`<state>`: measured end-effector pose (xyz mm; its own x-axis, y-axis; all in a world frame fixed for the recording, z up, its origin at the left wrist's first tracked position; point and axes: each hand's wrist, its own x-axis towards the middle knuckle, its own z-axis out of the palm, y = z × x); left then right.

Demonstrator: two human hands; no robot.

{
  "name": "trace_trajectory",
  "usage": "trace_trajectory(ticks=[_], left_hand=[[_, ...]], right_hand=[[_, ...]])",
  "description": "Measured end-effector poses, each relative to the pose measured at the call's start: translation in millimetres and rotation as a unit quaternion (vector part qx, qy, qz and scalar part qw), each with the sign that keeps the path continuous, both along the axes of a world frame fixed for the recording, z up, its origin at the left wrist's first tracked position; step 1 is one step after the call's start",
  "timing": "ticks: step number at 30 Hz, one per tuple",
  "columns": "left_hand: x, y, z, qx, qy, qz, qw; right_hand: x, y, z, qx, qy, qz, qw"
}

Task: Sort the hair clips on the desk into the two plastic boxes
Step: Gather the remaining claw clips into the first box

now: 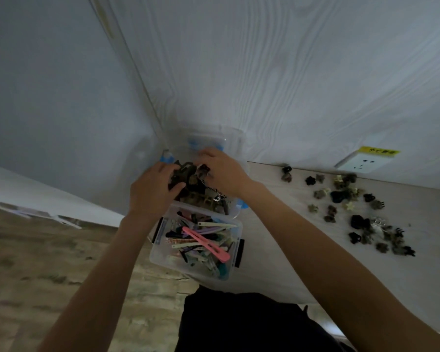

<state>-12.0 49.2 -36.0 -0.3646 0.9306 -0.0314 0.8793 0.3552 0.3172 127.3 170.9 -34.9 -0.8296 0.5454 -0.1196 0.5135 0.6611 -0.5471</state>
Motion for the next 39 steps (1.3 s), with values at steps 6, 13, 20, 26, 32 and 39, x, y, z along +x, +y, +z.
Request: trace_trajectory(ticks=[6, 13, 20, 26, 32, 39], left_hand=[[19, 6, 0, 0.122, -0.087, -0.024, 0.988], [110, 45, 16, 0.22, -0.152, -0.092, 0.959], [236, 78, -21, 0.005, -0.242, -0.211, 0.947], [299, 98, -75, -0.147, -0.158, -0.201, 0.956], [345, 103, -87, -0.151, -0.138, -0.226, 0.952], [368, 116, -83, -0.139, -0.116, -0.271, 0.945]], right_hand=[[31, -6, -1, 0.021, 0.027, -0.022, 0.999], [134, -25, 12, 0.008, 0.17, -0.185, 0.968], [308, -33, -26, -0.009, 0.054, -0.413, 0.909], [413, -18, -70, -0.021, -0.095, -0.472, 0.876], [434, -4, -88, -0.096, -0.149, -0.456, 0.872], [391, -13, -92, -0.071, -0.049, -0.491, 0.867]])
